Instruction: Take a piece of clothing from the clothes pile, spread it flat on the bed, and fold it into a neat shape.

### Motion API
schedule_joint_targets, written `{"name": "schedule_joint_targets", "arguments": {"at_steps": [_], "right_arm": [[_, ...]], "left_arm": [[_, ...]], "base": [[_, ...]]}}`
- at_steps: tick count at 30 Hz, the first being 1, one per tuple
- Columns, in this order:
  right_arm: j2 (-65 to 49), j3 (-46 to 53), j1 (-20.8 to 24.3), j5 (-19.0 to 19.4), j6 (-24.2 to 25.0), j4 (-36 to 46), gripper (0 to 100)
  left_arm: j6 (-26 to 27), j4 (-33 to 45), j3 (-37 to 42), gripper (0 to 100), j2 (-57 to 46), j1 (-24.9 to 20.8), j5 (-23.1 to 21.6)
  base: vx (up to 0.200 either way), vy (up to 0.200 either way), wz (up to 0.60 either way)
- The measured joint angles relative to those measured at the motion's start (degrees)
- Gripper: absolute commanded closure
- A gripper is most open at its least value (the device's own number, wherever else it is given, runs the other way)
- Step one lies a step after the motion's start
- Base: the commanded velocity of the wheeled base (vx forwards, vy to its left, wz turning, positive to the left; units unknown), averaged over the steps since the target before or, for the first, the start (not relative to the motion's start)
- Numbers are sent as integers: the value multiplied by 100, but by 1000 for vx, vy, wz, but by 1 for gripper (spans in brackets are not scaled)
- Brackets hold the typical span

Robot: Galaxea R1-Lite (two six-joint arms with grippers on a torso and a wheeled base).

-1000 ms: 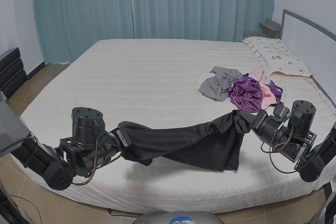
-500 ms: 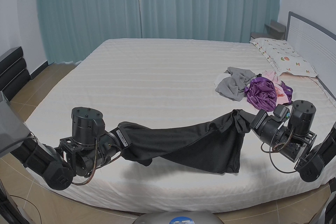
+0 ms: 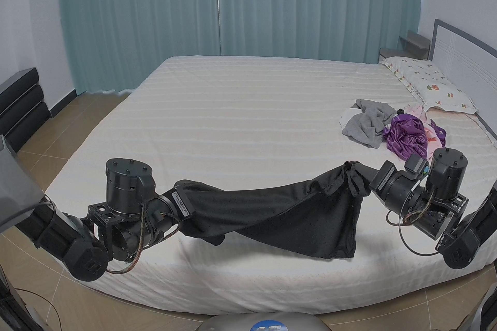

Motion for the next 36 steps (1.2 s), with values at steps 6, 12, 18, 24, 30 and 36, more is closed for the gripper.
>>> {"name": "schedule_joint_targets", "arguments": {"at_steps": [6, 12, 18, 24, 30, 36], "right_arm": [[-2, 5, -5, -5, 0, 0, 100], [-74, 35, -39, -18, -7, -4, 100], [-201, 124, -79, -79, -24, 5, 100], [-479, 385, -63, -163, -44, 10, 100], [-729, 568, -55, -167, -44, 32, 100], [-792, 597, -63, -174, -46, 13, 100]], "left_arm": [[0, -2, 13, 100, 0, -2, -11], [-2, -2, 35, 100, -28, -20, -16], [-5, -2, 68, 100, -87, -138, -16], [-13, -2, 123, 100, -185, -254, -7], [-132, -2, 143, 100, -266, -301, -7], [-154, -2, 121, 100, -279, -361, -10]], "base": [[0, 0, 0], [0, 0, 0], [0, 0, 0], [0, 0, 0], [0, 0, 0], [0, -133, 0]]}}
